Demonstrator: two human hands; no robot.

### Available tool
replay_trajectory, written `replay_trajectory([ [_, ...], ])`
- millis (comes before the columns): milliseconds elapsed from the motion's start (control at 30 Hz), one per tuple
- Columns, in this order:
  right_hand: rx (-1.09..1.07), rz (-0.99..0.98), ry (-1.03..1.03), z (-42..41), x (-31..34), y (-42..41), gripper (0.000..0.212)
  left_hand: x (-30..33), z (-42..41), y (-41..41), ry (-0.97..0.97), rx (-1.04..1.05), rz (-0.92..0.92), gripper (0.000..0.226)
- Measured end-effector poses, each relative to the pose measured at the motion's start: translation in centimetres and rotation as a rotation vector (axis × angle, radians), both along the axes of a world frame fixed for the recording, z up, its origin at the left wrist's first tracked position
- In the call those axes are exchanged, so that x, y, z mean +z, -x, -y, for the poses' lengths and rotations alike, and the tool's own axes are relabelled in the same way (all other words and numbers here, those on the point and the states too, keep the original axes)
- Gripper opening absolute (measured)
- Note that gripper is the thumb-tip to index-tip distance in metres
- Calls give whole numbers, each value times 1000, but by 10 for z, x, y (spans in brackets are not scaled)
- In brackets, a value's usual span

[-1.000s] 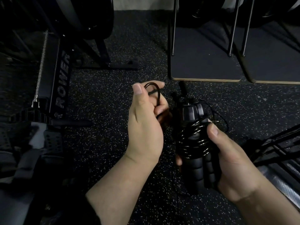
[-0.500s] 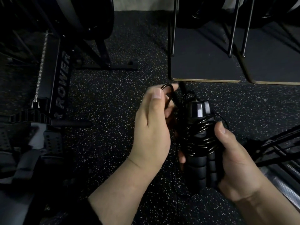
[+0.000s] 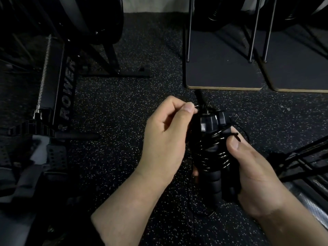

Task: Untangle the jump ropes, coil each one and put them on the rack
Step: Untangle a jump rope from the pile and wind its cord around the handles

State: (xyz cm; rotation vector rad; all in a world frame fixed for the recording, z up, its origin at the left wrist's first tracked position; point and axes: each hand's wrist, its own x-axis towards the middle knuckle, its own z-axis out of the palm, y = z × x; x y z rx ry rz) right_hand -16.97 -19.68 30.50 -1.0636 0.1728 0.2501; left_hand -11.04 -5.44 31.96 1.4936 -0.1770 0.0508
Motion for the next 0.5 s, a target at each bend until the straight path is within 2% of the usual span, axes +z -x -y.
replay_trajectory([
  [133, -19, 51, 88, 2, 2, 1, 72, 0, -3, -2, 27, -65, -109, 21],
  [267, 3, 85, 157, 6, 4, 1, 74, 1, -12, -6, 65, -222, -230, 21],
  [367, -16, 133, 201, 7, 3, 1, 63, 1, -14, -8, 31, -245, -233, 25],
  [500, -25, 210, 286, 9, 1, 0, 63, 2, -14, -7, 33, -272, -252, 24],
])
